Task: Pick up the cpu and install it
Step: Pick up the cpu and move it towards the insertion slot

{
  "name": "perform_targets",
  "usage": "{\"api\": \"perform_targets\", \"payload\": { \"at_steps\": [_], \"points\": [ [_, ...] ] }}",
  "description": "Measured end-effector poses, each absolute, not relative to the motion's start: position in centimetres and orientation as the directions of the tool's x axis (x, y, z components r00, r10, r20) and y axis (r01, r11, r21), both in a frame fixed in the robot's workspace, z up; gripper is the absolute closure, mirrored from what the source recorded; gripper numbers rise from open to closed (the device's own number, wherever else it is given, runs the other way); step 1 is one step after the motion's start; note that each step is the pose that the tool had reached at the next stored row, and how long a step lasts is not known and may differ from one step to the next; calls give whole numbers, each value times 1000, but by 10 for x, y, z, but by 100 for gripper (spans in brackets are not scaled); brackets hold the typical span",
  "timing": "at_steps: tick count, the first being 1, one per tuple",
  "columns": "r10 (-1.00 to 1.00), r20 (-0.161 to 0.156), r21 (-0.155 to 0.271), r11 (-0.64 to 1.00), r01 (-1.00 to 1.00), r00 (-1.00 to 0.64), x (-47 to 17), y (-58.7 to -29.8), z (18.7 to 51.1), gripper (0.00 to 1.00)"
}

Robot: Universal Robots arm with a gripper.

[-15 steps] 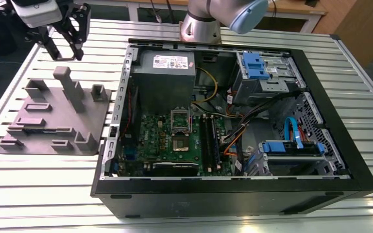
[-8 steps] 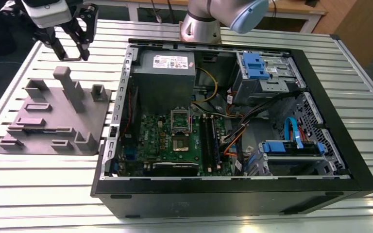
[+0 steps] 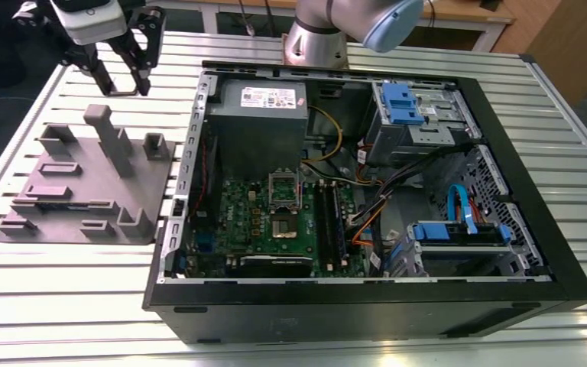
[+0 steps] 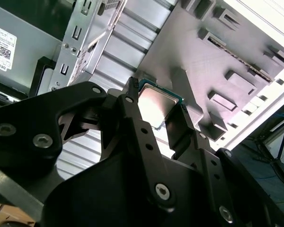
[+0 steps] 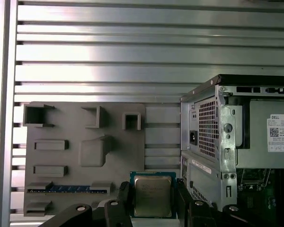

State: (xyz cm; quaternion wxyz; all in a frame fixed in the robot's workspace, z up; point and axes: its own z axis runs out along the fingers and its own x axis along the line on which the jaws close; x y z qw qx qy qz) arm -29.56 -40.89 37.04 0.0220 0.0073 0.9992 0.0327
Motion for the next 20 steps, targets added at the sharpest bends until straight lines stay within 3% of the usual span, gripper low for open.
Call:
{"api": "perform_targets", "payload": {
  "at_steps": [20],
  "points": [
    [16,-44,66,998,13,-999,-267,-409,370,53]
  ]
}}
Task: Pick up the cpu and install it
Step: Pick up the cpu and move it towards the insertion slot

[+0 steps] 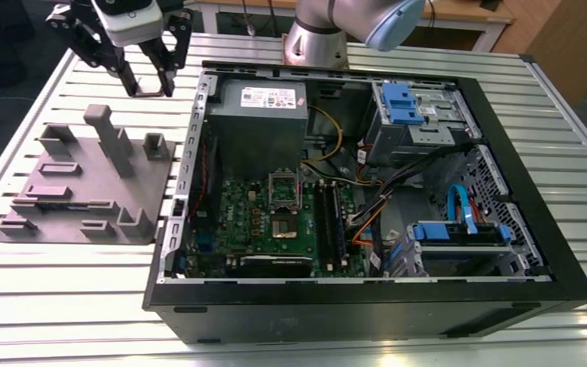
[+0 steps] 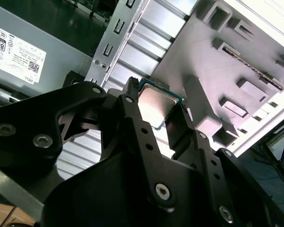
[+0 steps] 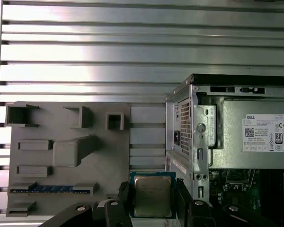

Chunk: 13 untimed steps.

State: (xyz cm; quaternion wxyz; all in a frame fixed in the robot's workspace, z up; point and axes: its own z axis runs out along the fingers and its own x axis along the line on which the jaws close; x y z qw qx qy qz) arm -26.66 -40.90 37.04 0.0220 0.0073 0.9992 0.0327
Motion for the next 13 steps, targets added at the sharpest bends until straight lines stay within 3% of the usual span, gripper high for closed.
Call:
{"api": "perform_targets", "payload": {
  "at_steps": [13],
  "points": [
    [16,-42,64,998,13,-999,-241,-411,370,53]
  ]
}}
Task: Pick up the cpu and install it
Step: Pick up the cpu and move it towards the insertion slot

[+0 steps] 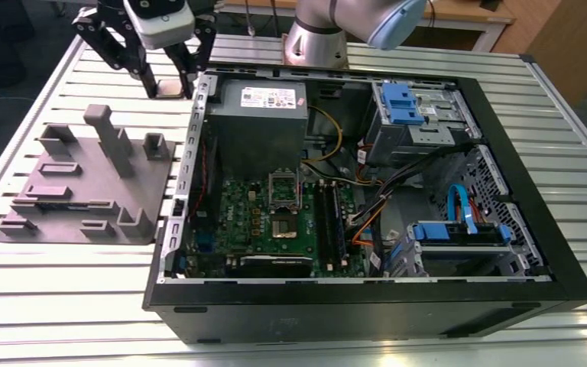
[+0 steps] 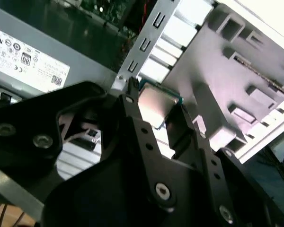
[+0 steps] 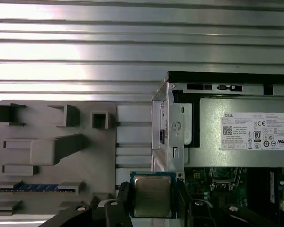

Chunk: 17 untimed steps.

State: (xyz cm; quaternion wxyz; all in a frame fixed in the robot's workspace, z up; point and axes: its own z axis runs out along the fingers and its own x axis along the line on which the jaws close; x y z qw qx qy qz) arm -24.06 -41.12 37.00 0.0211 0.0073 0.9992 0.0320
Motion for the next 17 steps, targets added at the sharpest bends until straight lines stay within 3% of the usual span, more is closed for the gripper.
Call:
{"api": "perform_targets", "payload": {
  "at_steps": [17],
  "points": [
    [19,-4,64,998,18,-1000,-212,-412,370,53]
  ]
}}
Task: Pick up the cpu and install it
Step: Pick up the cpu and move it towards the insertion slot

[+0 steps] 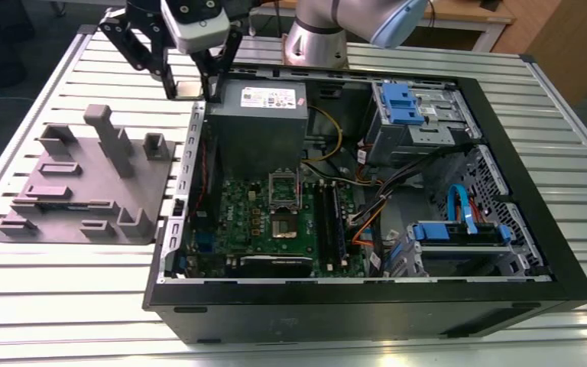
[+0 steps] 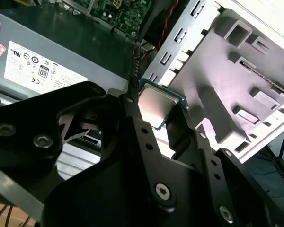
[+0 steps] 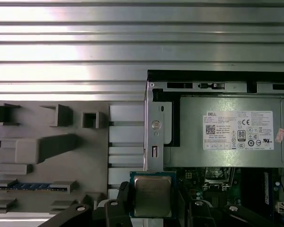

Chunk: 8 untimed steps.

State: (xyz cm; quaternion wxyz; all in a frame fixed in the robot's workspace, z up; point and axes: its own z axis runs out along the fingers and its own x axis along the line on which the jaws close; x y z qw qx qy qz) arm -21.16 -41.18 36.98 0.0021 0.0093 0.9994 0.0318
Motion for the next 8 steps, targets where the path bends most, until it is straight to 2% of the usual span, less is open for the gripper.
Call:
{"api": "perform_targets", "payload": {
  "at_steps": [8],
  "points": [
    [19,-3,64,998,18,-1000,-210,-412,370,53]
  ]
}}
